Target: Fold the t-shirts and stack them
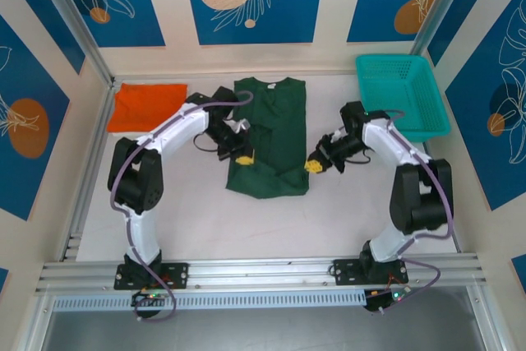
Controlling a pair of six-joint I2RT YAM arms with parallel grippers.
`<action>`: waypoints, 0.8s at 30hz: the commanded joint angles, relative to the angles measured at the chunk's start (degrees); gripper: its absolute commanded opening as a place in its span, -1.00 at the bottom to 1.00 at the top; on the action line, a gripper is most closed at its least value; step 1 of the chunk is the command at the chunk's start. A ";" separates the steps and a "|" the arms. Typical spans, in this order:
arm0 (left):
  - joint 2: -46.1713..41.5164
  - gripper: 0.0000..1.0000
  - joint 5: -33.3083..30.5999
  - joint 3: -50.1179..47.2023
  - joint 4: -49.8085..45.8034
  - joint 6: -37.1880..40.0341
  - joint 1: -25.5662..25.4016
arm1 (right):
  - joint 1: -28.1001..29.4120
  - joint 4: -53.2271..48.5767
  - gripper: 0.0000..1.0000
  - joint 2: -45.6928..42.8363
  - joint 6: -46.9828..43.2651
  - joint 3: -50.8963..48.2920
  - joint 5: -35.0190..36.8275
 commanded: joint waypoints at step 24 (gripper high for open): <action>21.46 -1.00 -12.37 26.01 -0.04 -11.03 11.05 | -4.12 -6.55 -1.00 36.92 10.70 40.77 0.03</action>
